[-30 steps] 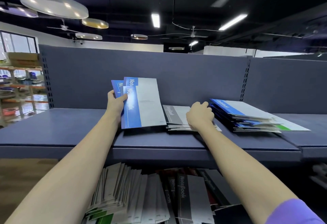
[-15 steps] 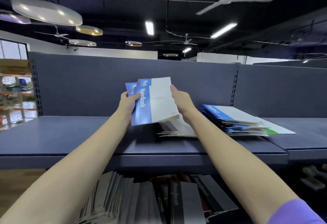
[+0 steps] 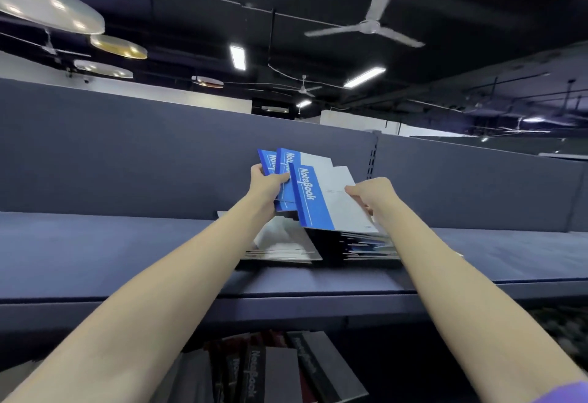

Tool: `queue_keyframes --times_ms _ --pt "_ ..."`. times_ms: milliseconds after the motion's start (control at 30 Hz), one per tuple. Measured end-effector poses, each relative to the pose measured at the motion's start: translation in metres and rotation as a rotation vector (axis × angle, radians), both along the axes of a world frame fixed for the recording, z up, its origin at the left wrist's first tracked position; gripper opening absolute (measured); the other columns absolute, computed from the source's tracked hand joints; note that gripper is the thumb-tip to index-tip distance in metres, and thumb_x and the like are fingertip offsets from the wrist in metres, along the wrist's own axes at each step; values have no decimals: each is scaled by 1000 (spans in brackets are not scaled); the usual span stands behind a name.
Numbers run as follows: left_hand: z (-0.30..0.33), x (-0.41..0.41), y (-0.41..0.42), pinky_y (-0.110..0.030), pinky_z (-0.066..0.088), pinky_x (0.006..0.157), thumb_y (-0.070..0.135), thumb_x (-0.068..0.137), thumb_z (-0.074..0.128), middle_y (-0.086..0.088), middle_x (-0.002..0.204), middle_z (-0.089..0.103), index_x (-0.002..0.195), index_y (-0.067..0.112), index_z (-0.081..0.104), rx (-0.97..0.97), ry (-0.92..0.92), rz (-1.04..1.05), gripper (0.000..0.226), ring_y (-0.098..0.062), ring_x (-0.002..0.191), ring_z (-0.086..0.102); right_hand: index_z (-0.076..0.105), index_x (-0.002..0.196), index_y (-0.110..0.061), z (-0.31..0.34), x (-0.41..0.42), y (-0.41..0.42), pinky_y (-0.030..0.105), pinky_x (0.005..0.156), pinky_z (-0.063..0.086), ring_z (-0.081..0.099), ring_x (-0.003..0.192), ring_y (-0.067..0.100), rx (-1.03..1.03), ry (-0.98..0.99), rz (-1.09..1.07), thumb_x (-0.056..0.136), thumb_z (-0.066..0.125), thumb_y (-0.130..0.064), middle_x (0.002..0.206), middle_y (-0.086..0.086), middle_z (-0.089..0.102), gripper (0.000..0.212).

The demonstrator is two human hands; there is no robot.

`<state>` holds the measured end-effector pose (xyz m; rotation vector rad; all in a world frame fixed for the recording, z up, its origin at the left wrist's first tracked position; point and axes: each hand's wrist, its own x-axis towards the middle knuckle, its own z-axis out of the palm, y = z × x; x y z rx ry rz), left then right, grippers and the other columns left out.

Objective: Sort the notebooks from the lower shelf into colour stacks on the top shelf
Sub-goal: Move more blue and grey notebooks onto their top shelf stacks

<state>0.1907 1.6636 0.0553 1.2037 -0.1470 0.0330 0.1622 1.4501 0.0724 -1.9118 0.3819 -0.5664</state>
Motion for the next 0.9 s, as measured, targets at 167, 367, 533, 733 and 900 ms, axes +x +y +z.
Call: queue_keyframes --times_ms 167,367,533,733,900 --pt "-19 15 -18 -36 56 59 12 94 65 -3 117 62 123 26 35 63 20 -5 43 -20 86 67 39 73 -11 -6 3 -33 25 52 26 35 58 21 -243 86 -151 82 60 -8 67 3 42 24" --pt "-28 28 -12 -31 53 53 14 93 66 0 110 64 124 25 39 122 7 41 43 -17 82 67 43 72 -9 -24 21 -42 24 49 31 48 61 22 -394 153 -218 84 52 -2 77 9 54 17" --pt "-25 29 0 -24 49 45 12 92 66 3 108 63 125 24 41 147 -21 104 42 -15 79 66 40 70 -11 -38 29 -44 30 62 40 53 82 32 -485 120 -255 82 46 1 92 17 61 18" --pt "-26 22 16 -29 56 56 11 90 63 5 111 65 125 26 44 16 -21 125 42 -14 82 66 56 111 -7 -36 20 -34 41 93 46 51 118 38 -661 259 -327 91 47 -7 125 19 57 22" --pt "-27 17 16 -39 59 71 13 90 66 4 114 66 125 29 43 -15 -26 76 45 -18 88 68 63 119 -24 -30 15 -26 39 92 48 55 113 33 -792 172 -263 92 50 -12 124 9 60 33"
